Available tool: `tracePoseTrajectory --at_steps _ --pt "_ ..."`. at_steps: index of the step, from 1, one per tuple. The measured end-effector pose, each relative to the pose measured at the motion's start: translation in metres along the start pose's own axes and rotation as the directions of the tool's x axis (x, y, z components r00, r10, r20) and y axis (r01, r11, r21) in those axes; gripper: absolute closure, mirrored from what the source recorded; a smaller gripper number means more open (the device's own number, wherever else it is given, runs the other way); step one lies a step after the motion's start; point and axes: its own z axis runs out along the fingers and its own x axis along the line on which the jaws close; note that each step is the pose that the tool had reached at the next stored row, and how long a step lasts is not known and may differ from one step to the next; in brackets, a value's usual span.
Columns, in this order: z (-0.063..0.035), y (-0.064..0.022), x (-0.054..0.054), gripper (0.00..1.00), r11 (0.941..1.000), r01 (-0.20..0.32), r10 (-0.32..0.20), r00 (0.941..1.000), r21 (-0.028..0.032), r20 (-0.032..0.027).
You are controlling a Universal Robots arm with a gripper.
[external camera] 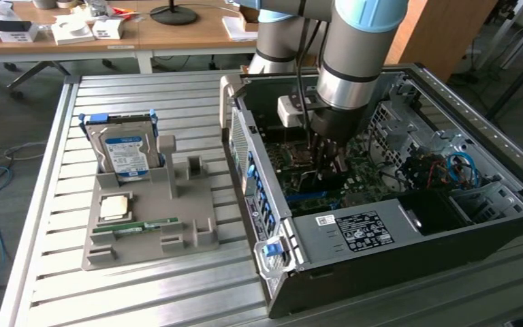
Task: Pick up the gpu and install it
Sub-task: 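Insert the gpu into the slot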
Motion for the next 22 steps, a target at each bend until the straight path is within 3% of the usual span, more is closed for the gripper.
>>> tracePoseTrajectory --at_steps 22 --pt "0.0026 0.0001 0.0000 0.74 1.0000 0.000 0.000 1.0000 -0.0001 0.0000"
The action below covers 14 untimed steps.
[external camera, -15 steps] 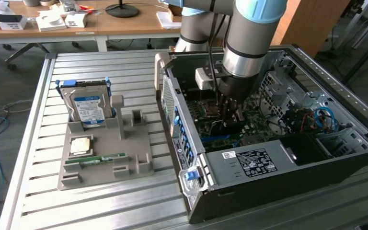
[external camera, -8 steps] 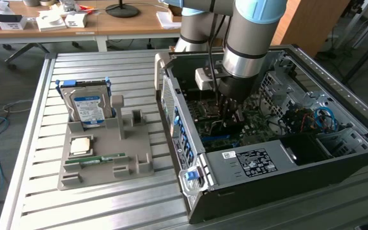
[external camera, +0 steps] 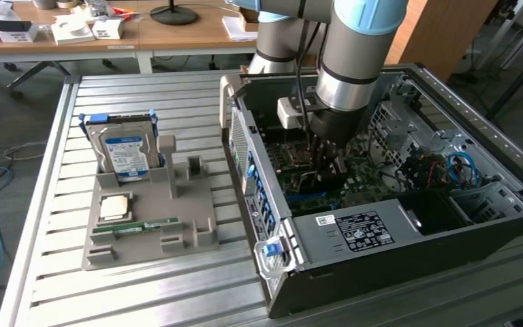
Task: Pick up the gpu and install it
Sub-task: 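Insert the gpu into the slot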
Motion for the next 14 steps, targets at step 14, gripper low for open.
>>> tracePoseTrajectory --at_steps 14 --pt "0.0009 0.0000 0.0000 0.74 1.0000 0.000 0.000 1.0000 0.0000 -0.0001"
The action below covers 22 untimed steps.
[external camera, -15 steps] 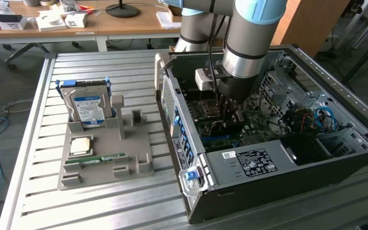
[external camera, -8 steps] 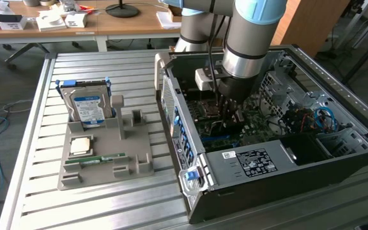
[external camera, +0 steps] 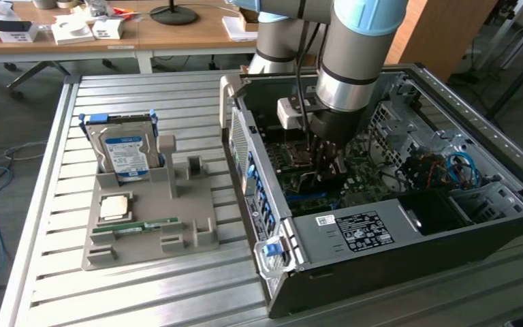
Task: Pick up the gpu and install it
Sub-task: 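Insert the gpu into the slot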
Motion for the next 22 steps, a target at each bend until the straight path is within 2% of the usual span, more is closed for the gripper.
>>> tracePoseTrajectory --at_steps 4,6,17,20,22 --pt "-0.0012 0.0000 0.0000 0.74 1.0000 0.000 0.000 1.0000 0.0000 0.0006" --pt "-0.0022 -0.0001 0.0000 0.74 1.0000 0.000 0.000 1.0000 0.0003 0.0030" --pt "-0.0023 -0.0001 0.0000 0.74 0.9998 0.018 -0.018 0.9998 0.0004 0.0046" --pt "-0.0023 -0.0001 0.0000 0.74 0.9998 0.019 -0.019 0.9998 0.0021 0.0114" --pt "-0.0022 -0.0001 0.0000 0.74 0.9998 0.020 -0.020 0.9997 0.0028 0.0128"
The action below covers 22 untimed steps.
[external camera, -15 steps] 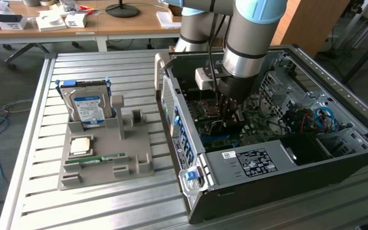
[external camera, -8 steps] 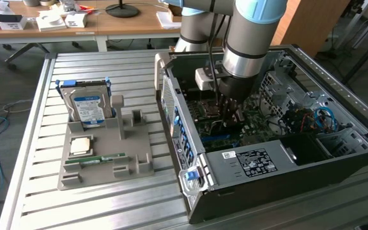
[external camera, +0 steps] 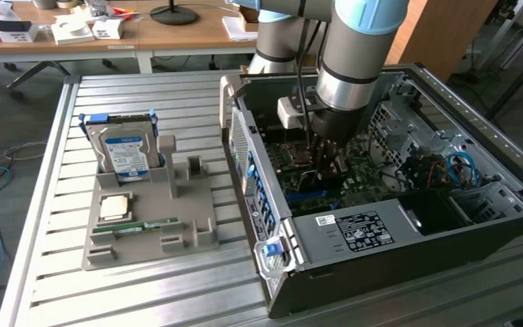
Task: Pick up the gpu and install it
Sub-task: 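Insert the gpu into the slot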
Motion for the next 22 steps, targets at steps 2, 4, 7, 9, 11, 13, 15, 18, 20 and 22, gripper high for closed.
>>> tracePoseTrajectory --at_steps 2,4,7,9,11,13,15,18,20,22 --pt "0.0000 0.0000 0.0000 0.74 1.0000 0.001 -0.001 1.0000 0.0005 0.0002" --pt "0.0000 -0.0001 0.0001 0.74 1.0000 0.007 -0.007 1.0000 0.0014 0.0003" --pt "0.0000 0.0000 0.0000 0.74 0.9998 0.018 -0.018 0.9998 0.0039 0.0016" --pt "0.0001 0.0000 0.0001 0.74 0.9998 0.019 -0.019 0.9998 0.0040 0.0016" --pt "0.0007 0.0001 0.0001 0.74 0.9998 0.019 -0.019 0.9998 0.0041 0.0018" --pt "0.0011 0.0001 0.0002 0.74 0.9998 0.019 -0.019 0.9998 0.0040 0.0014" --pt "0.0012 0.0001 0.0002 0.74 0.9998 0.019 -0.019 0.9998 0.0040 0.0015" --pt "0.0012 0.0001 0.0002 0.74 0.9998 0.019 -0.019 0.9998 0.0040 0.0016" --pt "0.0012 0.0001 0.0002 0.74 0.9998 0.019 -0.019 0.9998 0.0040 0.0016" --pt "0.0013 0.0000 0.0001 0.74 0.9998 0.019 -0.019 0.9998 0.0041 0.0022"
